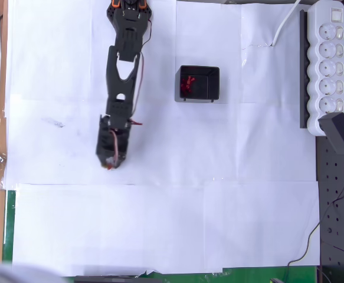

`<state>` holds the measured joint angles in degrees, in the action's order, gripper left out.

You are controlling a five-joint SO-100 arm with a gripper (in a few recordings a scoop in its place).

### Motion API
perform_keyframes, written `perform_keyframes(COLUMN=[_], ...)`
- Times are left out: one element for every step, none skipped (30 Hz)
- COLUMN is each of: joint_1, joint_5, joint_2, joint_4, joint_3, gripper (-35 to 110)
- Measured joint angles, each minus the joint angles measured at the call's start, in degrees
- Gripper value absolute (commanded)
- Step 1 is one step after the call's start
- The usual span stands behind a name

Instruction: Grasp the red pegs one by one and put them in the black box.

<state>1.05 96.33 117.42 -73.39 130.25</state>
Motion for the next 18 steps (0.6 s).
perform_keyframes(joint_1=[1.8,4.0,6.1,8.3,10.2,12.0,13.8,15.4,17.2,19.2,21.2,23.3,25.3,27.3,29.2,31.0,32.9,34.7], joint_5=[0.6,1.1,1.9,2.5,3.1,4.0,4.7,5.6,6.5,7.8,9.1,10.1,11.2,12.1,12.7,13.6,14.4,15.0], joint_2=[-2.6,-5.4,-8.3,-11.2,-14.2,-17.1,-20.1,-22.8,-25.4,-27.9,-30.1,-32.1,-33.8,-35.3,-36.6,-37.5,-38.4,-39.0], joint_4=[-7.0,-14.2,-20.4,-23.5,-25.3,-26.5,-27.0,-27.1,-27.1,-26.7,-25.7,-24.3,-22.8,-21.3,-20.0,-18.9,-17.6,-15.9], joint_3=[0.6,0.7,0.6,-0.2,-1.6,-3.3,-5.1,-7.2,-9.3,-11.8,-14.0,-16.3,-18.7,-21.0,-23.5,-25.6,-28.1,-31.0], gripper=[0,0,0,0,0,0,0,0,0,0,0,0,0,0,0,0,0,0])
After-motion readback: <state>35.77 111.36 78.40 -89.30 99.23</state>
